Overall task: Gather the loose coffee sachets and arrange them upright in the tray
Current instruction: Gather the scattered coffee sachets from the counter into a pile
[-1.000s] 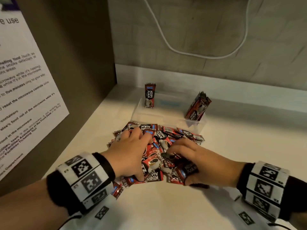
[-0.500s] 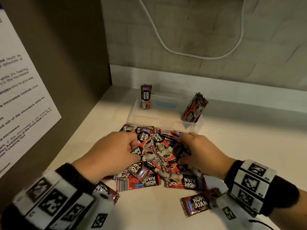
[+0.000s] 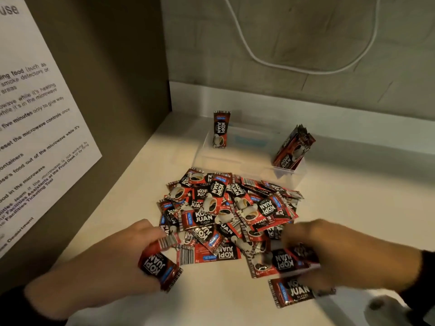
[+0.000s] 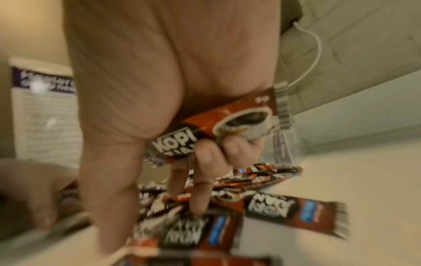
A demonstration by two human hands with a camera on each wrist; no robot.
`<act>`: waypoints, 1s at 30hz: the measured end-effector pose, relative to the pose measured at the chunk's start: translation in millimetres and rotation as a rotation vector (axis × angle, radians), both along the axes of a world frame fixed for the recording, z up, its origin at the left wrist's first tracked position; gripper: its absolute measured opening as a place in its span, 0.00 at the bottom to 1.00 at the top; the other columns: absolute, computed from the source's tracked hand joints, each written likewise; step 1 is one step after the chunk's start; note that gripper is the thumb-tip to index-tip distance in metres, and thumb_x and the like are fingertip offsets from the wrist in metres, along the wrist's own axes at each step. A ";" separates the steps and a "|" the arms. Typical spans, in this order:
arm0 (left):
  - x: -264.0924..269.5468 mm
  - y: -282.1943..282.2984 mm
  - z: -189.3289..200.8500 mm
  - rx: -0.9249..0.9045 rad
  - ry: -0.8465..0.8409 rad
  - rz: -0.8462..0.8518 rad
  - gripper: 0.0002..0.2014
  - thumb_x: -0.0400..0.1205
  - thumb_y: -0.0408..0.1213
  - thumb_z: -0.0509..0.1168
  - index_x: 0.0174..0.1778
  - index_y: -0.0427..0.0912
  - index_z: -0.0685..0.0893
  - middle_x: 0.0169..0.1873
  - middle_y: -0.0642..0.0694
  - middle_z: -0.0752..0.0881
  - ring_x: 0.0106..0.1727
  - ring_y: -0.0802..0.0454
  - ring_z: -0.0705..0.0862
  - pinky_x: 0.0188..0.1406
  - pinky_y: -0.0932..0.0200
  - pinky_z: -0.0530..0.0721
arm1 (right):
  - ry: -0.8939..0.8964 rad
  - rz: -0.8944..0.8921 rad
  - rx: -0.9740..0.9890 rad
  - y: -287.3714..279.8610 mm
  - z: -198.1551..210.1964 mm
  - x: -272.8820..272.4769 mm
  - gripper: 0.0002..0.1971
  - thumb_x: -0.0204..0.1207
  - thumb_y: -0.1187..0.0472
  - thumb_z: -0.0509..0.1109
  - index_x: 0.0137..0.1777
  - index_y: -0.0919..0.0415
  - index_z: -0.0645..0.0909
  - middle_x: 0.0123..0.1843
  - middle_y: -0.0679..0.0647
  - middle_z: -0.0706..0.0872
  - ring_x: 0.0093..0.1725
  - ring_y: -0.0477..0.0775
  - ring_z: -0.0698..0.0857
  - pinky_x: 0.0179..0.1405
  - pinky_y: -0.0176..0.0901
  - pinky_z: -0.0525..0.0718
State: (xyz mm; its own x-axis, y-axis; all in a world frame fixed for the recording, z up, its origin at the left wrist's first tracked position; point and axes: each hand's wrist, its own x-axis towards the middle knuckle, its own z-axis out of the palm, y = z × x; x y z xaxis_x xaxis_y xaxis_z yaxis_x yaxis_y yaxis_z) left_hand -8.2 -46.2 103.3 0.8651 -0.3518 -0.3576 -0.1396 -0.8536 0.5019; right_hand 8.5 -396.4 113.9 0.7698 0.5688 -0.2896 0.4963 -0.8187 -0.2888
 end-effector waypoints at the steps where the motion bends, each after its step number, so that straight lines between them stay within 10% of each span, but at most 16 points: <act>1: -0.4 1.0 -2.7 -0.009 -0.001 -0.015 0.25 0.57 0.56 0.72 0.51 0.61 0.79 0.53 0.68 0.71 0.48 0.67 0.80 0.45 0.68 0.78 | -0.018 0.041 -0.075 -3.7 -7.3 -4.3 0.24 0.61 0.38 0.74 0.56 0.37 0.72 0.54 0.37 0.84 0.51 0.37 0.83 0.48 0.32 0.82; 9: 1.8 -6.9 -6.2 0.211 -0.096 -0.044 0.13 0.67 0.57 0.74 0.39 0.64 0.75 0.44 0.60 0.77 0.47 0.63 0.77 0.44 0.68 0.74 | 0.099 0.099 -0.251 9.2 -1.0 -12.4 0.23 0.65 0.48 0.78 0.60 0.45 0.77 0.57 0.41 0.83 0.51 0.40 0.80 0.40 0.28 0.69; 17: 22.5 -18.7 22.9 0.127 -0.038 -0.034 0.10 0.81 0.48 0.63 0.38 0.48 0.75 0.31 0.58 0.83 0.32 0.62 0.78 0.34 0.65 0.73 | 0.184 0.038 0.120 10.3 19.8 14.4 0.05 0.78 0.52 0.70 0.49 0.49 0.78 0.40 0.46 0.84 0.37 0.45 0.81 0.36 0.38 0.80; 22: 42.9 -37.5 35.3 -0.066 -0.043 0.055 0.06 0.84 0.34 0.58 0.50 0.51 0.71 0.39 0.46 0.87 0.37 0.49 0.85 0.45 0.44 0.83 | 0.016 -0.065 0.209 23.6 24.9 44.0 0.12 0.82 0.65 0.65 0.57 0.45 0.72 0.46 0.34 0.83 0.41 0.35 0.81 0.38 0.28 0.78; 27: 59.1 -68.9 38.2 0.127 -0.182 -0.037 0.11 0.76 0.50 0.71 0.42 0.53 0.75 0.37 0.56 0.81 0.36 0.61 0.80 0.30 0.62 0.74 | -0.141 -0.067 -0.085 39.8 7.7 65.6 0.28 0.69 0.51 0.78 0.69 0.50 0.75 0.59 0.48 0.78 0.55 0.49 0.79 0.54 0.38 0.80; 30: 64.2 -78.6 26.8 0.253 -0.175 -0.093 0.20 0.71 0.55 0.75 0.50 0.49 0.79 0.48 0.52 0.83 0.44 0.55 0.82 0.39 0.59 0.81 | -0.156 -0.078 -0.108 46.1 3.5 69.6 0.30 0.67 0.50 0.79 0.68 0.51 0.76 0.55 0.48 0.74 0.54 0.52 0.79 0.51 0.42 0.80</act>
